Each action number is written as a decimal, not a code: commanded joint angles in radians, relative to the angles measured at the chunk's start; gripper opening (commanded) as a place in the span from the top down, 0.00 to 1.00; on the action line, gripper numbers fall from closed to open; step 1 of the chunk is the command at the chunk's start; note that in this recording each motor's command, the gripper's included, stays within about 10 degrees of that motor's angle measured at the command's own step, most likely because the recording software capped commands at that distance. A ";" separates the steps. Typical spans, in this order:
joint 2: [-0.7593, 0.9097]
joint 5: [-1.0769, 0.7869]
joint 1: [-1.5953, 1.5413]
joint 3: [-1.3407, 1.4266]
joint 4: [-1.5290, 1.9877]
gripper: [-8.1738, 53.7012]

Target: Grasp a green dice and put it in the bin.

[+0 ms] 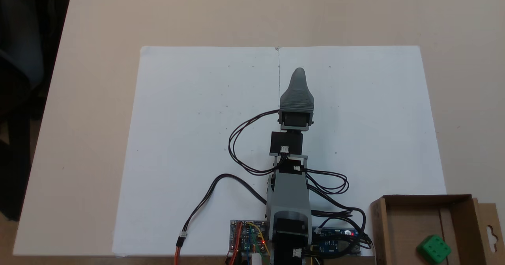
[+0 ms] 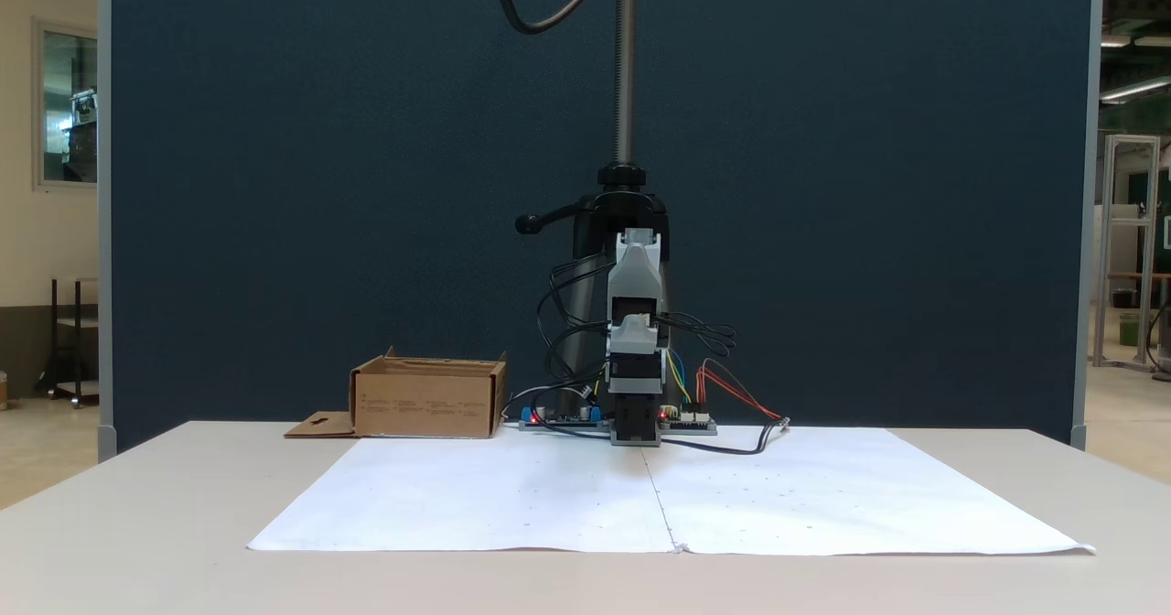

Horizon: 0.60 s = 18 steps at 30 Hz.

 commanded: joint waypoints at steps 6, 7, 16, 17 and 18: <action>0.107 0.041 0.020 0.061 -0.058 0.14; 0.107 0.041 0.018 0.061 -0.058 0.14; 0.107 0.043 0.011 0.061 -0.058 0.14; 0.107 0.043 0.003 0.061 -0.058 0.14; 0.107 0.044 -0.005 0.061 -0.058 0.14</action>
